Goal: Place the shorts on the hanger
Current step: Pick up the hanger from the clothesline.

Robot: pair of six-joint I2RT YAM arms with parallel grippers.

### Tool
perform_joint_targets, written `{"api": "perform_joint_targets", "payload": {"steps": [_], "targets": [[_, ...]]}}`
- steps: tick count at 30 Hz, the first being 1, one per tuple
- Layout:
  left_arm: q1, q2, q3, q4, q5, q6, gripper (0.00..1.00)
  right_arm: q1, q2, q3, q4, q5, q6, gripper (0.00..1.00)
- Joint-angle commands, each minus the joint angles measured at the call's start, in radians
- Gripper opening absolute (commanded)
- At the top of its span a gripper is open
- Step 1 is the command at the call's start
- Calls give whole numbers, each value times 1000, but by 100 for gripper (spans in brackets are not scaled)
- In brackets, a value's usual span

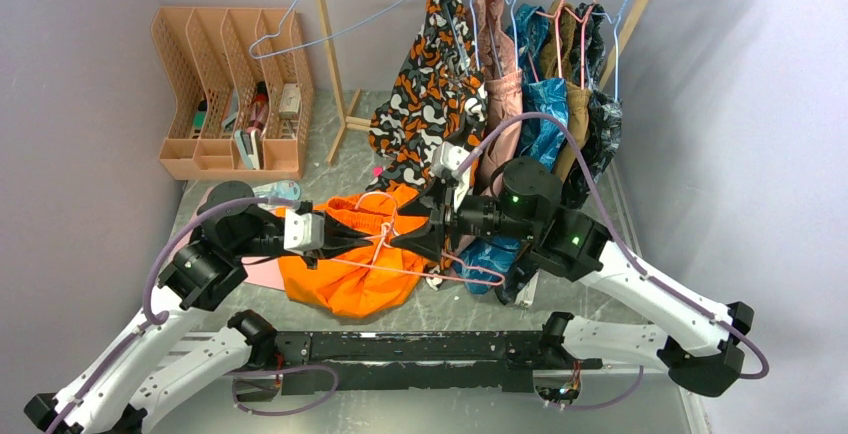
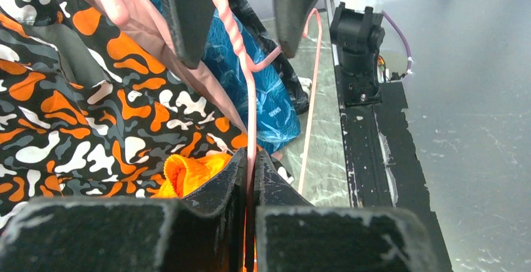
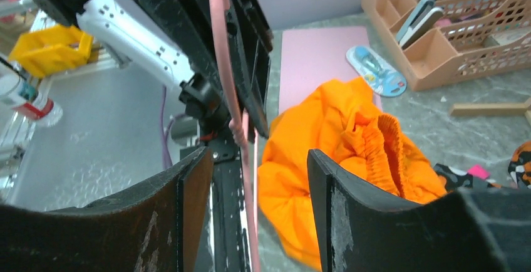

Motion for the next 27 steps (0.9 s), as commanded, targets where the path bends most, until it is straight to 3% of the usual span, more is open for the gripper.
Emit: {"api": "perform_joint_targets", "payload": {"steps": [1, 8, 13, 18, 22, 24, 27], "targets": [[1, -10, -23, 156, 36, -66, 7, -1, 9, -46, 210, 61, 86, 60], [2, -16, -4, 123, 32, -54, 7, 0, 56, -14, 202, 24, 84, 49], [2, -8, 6, 103, 40, -49, 7, 0, 63, -16, 216, -12, 99, 36], [2, -2, 24, 94, 40, -47, 7, -1, 84, 21, 123, -46, 67, 45], [1, 3, 39, 76, 42, -41, 7, 0, 80, 48, 36, -54, 24, 44], [1, 6, 42, 73, 44, -43, 7, 0, 76, 55, 18, -58, 15, 35], [2, 6, 37, 88, 47, -52, 7, -1, 77, 57, 25, -83, 19, 11]]}}
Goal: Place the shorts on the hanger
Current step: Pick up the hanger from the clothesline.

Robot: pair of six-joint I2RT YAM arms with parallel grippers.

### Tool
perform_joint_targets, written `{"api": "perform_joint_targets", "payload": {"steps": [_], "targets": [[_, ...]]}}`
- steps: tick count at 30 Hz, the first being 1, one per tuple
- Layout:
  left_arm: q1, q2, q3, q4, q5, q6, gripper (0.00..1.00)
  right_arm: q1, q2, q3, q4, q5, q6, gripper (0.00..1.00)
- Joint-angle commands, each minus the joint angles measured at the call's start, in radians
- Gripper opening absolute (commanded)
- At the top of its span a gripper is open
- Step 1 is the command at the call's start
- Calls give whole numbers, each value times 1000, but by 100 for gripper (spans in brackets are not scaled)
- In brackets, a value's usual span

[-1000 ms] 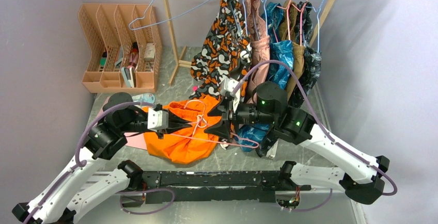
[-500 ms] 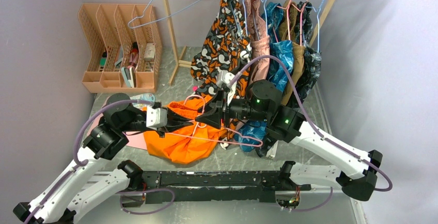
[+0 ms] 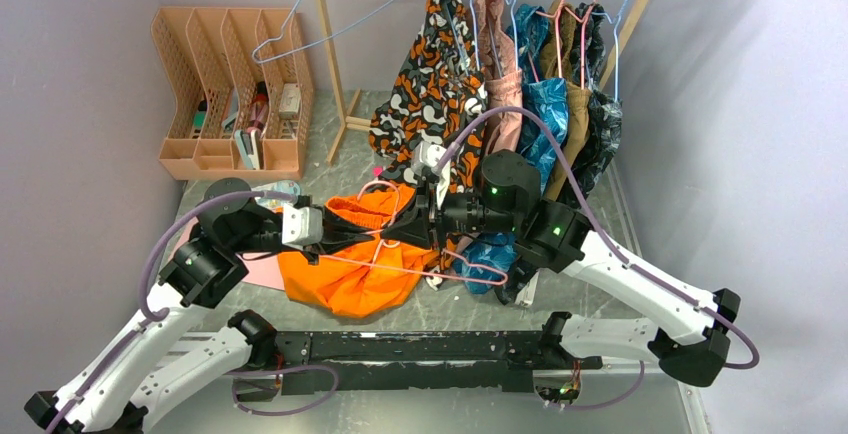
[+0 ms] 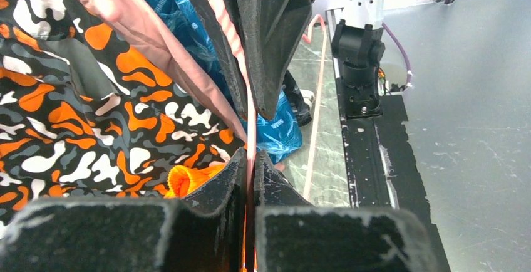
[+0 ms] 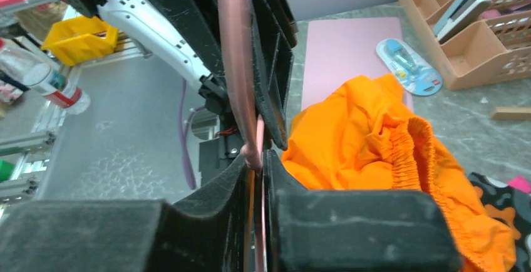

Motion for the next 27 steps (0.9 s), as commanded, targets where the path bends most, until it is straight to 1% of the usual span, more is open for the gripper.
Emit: {"api": "perform_joint_targets", "payload": {"steps": [1, 2, 5, 6, 8, 9, 10, 12, 13, 16, 17, 18, 19, 22, 23, 24, 26, 27], "targets": [[0, -2, 24, 27, 40, -5, 7, -2, -6, 33, -30, -40, -18, 4], [1, 1, 21, 36, 42, -9, 7, -1, -4, 33, -24, -48, -16, 0], [1, 20, 25, 39, 50, -15, 7, -1, -1, 28, -2, -54, -7, 0], [1, 27, 29, 31, 53, -13, 7, -1, 0, 24, 5, -53, -5, 3], [2, 39, 35, 22, 59, -10, 7, 0, -6, 13, 23, -48, 3, 21], [1, 43, 35, 23, 62, -11, 7, -2, -9, 6, 35, -46, 7, 28], [0, 45, 34, 27, 66, -13, 7, -1, -11, 0, 46, -43, 12, 31], [0, 46, 30, 37, 67, -16, 7, -1, -12, -10, 66, -37, 25, 33], [1, 45, 28, 42, 66, -16, 7, -1, -8, -10, 73, -40, 28, 32], [0, 46, 27, 46, 62, -15, 7, -1, 14, 15, 58, -65, 25, 14], [1, 46, 31, 44, 61, -13, 7, -1, 23, 25, 45, -74, 19, 11], [0, 47, 34, 39, 61, -10, 7, -1, 29, 31, 30, -75, 13, 10], [1, 46, 36, 34, 59, -8, 7, -1, 32, 32, 17, -73, 8, 13], [0, 42, 40, 21, 54, 1, 7, 0, 21, 26, -14, -51, -4, 36], [1, 39, 39, 19, 51, 3, 7, -1, 13, 20, -18, -38, -7, 40], [1, 36, 37, 20, 49, 5, 7, 0, 9, 17, -23, -29, -9, 42], [0, 34, 35, 25, 42, 5, 7, -1, 6, 14, -31, -16, -12, 41], [1, 32, 34, 30, 40, 5, 7, -1, 7, 16, -34, -16, -14, 37]]}}
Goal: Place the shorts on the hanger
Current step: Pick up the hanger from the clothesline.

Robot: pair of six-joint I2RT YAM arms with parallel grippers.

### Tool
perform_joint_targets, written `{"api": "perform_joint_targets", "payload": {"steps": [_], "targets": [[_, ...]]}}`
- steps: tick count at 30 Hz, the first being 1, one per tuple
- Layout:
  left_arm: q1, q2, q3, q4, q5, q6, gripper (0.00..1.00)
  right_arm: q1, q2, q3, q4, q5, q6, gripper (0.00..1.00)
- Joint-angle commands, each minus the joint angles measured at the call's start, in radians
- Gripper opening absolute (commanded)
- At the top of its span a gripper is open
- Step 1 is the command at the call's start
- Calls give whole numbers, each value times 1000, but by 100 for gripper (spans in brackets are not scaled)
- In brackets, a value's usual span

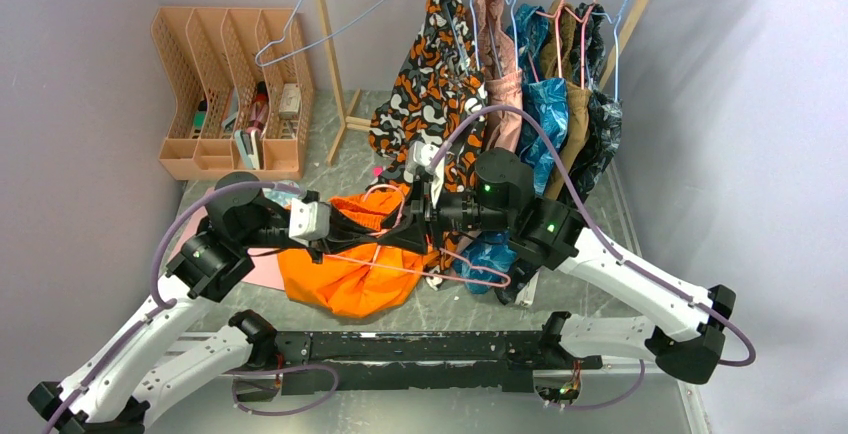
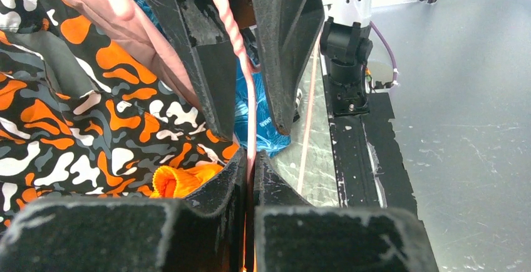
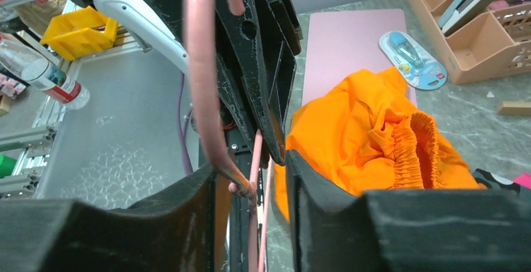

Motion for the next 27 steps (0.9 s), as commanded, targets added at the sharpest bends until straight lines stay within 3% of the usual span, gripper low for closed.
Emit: {"api": "perform_joint_targets", "payload": {"steps": [1, 4, 7, 8, 13, 14, 15, 16, 19, 24, 27], "targets": [[0, -14, 26, 35, 3, 16, 7, 1, -17, 10, -24, 16, -17, 31], [1, -10, 26, 46, 11, 11, 7, 2, -13, 13, -13, 2, -13, 1], [0, -1, 28, 50, -15, -6, 7, 2, -19, 0, 17, -4, -2, 0], [0, -1, 24, 57, -48, -28, 13, 2, -22, -6, 27, 3, 2, 0], [0, -26, -18, 67, -244, -62, 55, 2, -98, -93, 113, 232, 26, 0], [1, -33, -31, 69, -291, -70, 79, 2, -116, -114, 132, 278, 33, 0], [0, -42, -42, 73, -334, -71, 92, 1, -132, -130, 153, 315, 40, 0], [0, -54, -55, 84, -391, -82, 100, -1, -147, -146, 163, 353, 47, 0], [1, -115, -119, 152, -637, -164, 99, 0, -180, -178, 187, 457, 72, 0], [0, -247, -200, 239, -850, -242, 99, -2, -202, -220, 210, 572, 94, 0], [0, -291, -196, 203, -1021, -304, 99, -4, -183, -203, 200, 603, 95, 0]]}}
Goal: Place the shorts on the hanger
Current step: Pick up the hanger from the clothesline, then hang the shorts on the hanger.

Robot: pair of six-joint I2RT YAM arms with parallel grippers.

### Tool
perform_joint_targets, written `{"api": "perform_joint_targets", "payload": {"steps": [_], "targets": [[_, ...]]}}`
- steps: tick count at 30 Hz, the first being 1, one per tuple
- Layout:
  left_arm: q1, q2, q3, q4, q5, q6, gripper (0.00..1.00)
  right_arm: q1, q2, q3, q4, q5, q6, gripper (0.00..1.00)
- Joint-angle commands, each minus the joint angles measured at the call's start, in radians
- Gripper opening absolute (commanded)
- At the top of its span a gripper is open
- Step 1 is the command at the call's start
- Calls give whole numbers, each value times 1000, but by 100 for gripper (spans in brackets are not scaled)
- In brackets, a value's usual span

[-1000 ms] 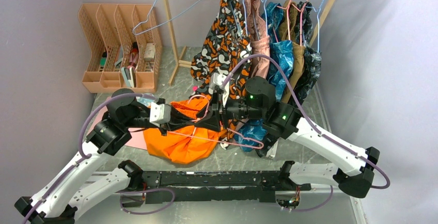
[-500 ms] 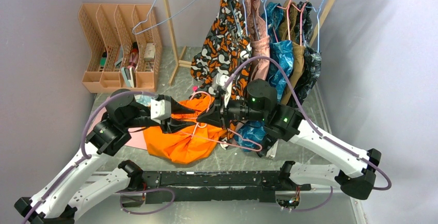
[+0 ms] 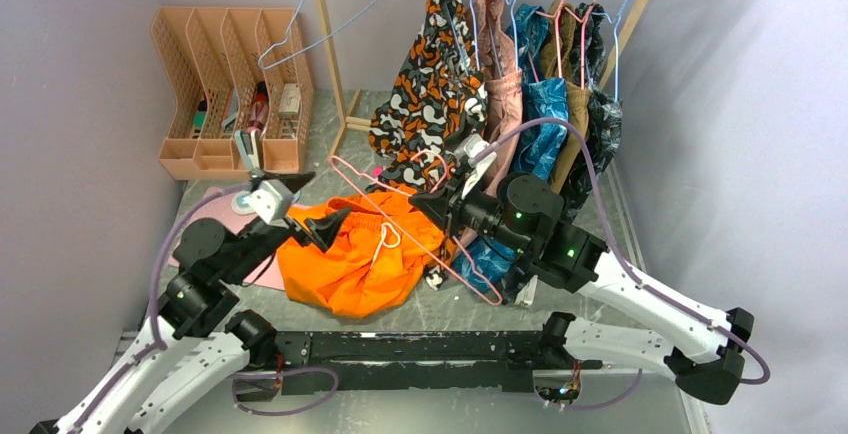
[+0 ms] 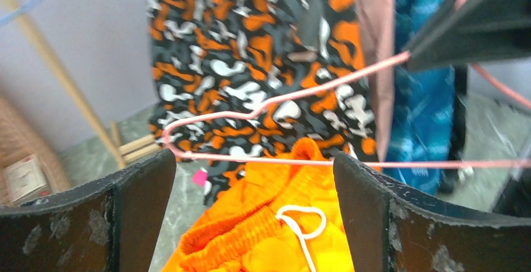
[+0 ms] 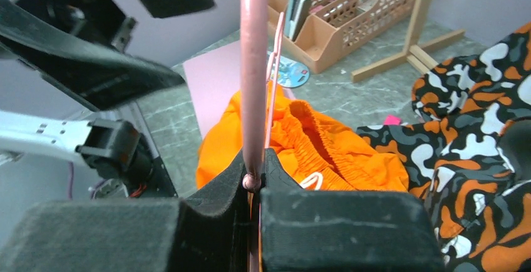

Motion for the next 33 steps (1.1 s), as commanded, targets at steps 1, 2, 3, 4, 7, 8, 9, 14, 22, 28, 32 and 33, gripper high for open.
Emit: {"api": "perform_joint_targets", "payload": {"steps": [1, 2, 3, 4, 7, 8, 9, 14, 22, 28, 32, 33], "targets": [[0, -64, 10, 28, -367, -145, 99, -4, 12, 13, 55, 125, 22, 0], [0, -66, 23, -16, -442, -199, 99, -4, 18, 14, 59, 155, 27, 0], [0, -63, 38, -78, -527, -272, 99, -5, 22, 10, 64, 180, 31, 0], [1, -56, 56, -144, -600, -365, 99, -5, 27, 6, 69, 201, 30, 0], [0, -5, 109, -380, -705, -629, 99, -5, 32, -13, 86, 203, 31, 0], [1, 16, 125, -460, -718, -689, 99, -4, 30, -22, 93, 189, 26, 0], [1, 41, 138, -536, -733, -769, 99, -3, 29, -29, 95, 170, 17, 0], [0, 167, 134, -746, -686, -983, 99, -4, 53, -28, 70, 102, -21, 0], [6, 358, 109, -680, -593, -974, 97, -3, 44, -51, 37, 90, -17, 0], [248, 509, 97, -467, -303, -871, 78, -2, 16, -68, 13, 106, -17, 0], [271, 590, 98, -447, -242, -853, 57, -3, -24, -89, 16, 104, -9, 0], [271, 598, 96, -433, -228, -851, 56, -3, -31, -94, 21, 104, -12, 0]]}}
